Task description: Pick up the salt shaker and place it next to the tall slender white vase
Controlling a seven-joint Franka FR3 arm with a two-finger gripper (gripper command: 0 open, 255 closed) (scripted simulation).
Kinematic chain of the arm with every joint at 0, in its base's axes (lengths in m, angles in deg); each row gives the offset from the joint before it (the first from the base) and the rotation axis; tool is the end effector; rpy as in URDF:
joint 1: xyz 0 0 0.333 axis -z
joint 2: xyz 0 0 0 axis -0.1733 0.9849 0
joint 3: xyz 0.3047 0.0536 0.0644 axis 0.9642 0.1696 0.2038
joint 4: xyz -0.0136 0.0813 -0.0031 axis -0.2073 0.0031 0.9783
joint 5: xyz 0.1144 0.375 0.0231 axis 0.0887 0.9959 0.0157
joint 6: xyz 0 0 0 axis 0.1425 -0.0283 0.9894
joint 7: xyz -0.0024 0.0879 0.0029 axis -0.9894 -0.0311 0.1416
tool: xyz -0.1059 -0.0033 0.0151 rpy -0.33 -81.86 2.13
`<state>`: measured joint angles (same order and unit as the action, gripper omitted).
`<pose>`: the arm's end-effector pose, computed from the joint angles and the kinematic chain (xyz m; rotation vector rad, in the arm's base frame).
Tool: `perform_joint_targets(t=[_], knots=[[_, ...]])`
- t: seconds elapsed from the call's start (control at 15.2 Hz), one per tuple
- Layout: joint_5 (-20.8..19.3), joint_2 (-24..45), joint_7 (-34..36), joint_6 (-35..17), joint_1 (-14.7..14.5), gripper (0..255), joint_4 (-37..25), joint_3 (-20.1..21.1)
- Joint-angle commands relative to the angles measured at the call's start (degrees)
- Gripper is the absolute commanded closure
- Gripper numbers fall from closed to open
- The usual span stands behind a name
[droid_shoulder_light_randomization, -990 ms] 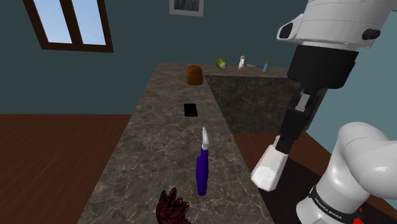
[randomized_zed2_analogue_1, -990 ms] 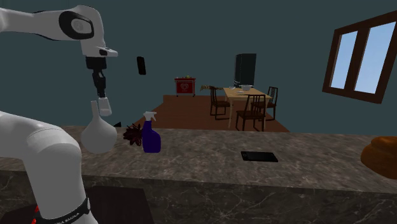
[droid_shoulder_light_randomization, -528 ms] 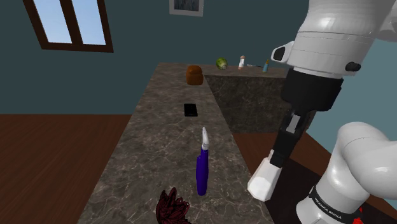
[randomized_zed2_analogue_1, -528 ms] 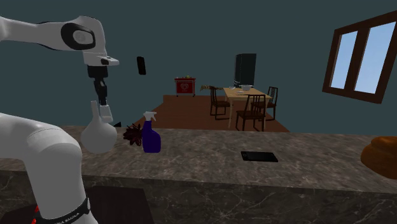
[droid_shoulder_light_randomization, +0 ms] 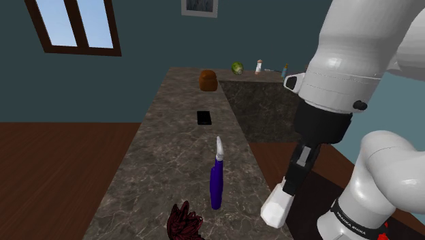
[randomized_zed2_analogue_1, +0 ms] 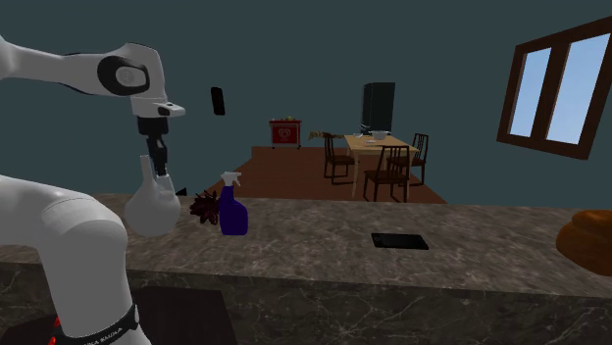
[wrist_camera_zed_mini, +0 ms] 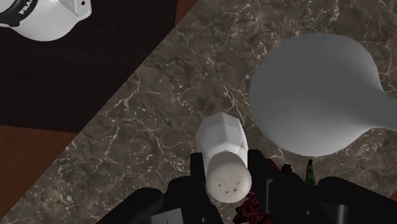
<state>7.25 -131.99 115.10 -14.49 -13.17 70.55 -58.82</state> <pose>0.1384 0.2880 0.5167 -3.0366 -0.3074 0.0044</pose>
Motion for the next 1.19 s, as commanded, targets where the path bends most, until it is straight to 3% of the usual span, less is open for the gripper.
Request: perform_joint_targets(t=[0.0, 1.12], knots=[[0.56, -0.18, -0.23, -1.41, -0.23, 255, 1.57, 0.54], [6.42, 1.71, -1.95, -14.45, -2.05, 255, 12.81, 6.62]])
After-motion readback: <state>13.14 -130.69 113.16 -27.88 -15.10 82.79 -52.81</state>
